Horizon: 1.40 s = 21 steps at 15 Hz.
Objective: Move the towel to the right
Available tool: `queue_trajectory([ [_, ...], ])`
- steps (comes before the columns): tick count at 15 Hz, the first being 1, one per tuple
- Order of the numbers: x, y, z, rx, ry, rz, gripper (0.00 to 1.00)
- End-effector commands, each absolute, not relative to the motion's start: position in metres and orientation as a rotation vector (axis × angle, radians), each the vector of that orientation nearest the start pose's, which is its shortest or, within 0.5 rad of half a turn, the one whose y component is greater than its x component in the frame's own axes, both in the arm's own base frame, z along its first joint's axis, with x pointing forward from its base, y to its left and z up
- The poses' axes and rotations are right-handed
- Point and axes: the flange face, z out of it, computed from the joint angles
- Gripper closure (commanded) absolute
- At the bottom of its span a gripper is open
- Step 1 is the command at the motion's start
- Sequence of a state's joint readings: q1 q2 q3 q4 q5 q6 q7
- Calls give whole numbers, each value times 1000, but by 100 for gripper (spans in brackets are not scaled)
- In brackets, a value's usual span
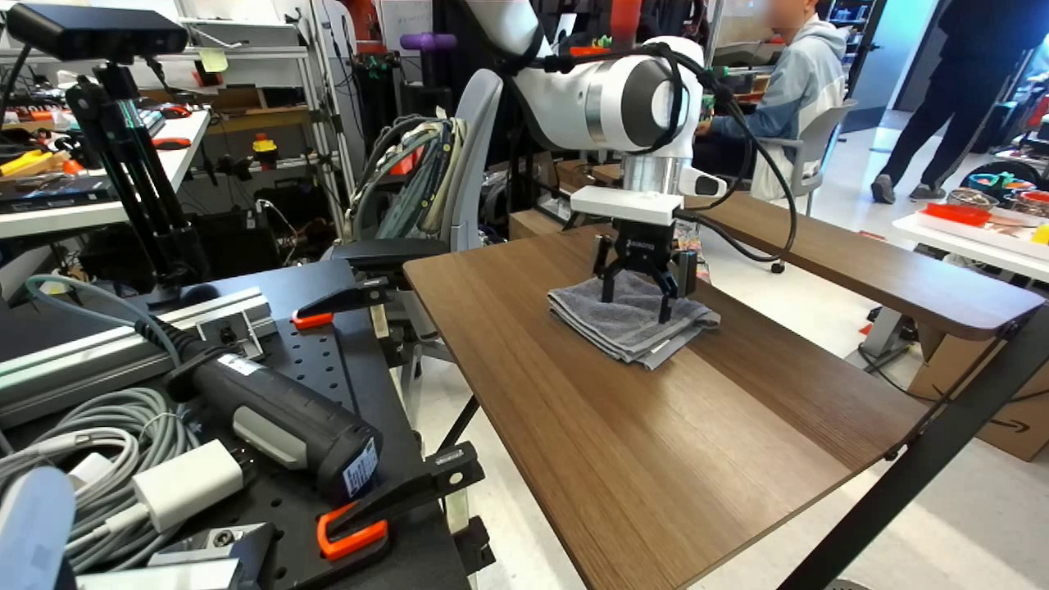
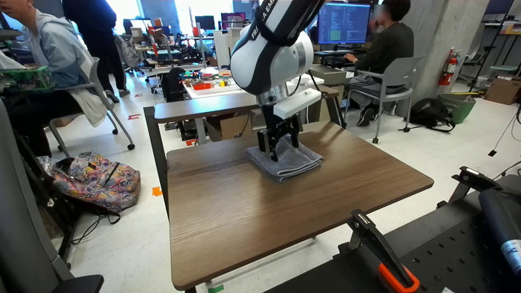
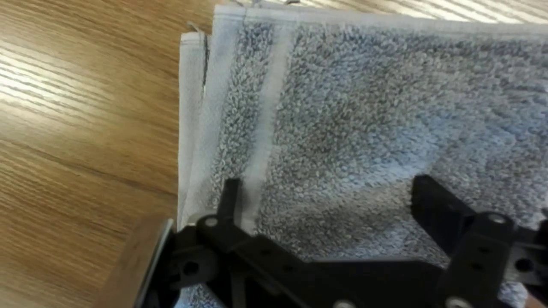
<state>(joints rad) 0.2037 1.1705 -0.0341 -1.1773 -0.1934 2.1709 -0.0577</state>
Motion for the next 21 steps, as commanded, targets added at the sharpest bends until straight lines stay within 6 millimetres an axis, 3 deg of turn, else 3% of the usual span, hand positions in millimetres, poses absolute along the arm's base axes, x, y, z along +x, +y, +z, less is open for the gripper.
queue_trajectory([
  [1,722,96,36,-3286,-552,352,0],
  [9,730,22,36,-3298,-392,384,0],
  [16,727,-66,35,-3308,-173,424,0],
  [19,727,-84,42,-3311,-115,428,0],
  [21,727,-82,63,-3298,-130,405,0],
])
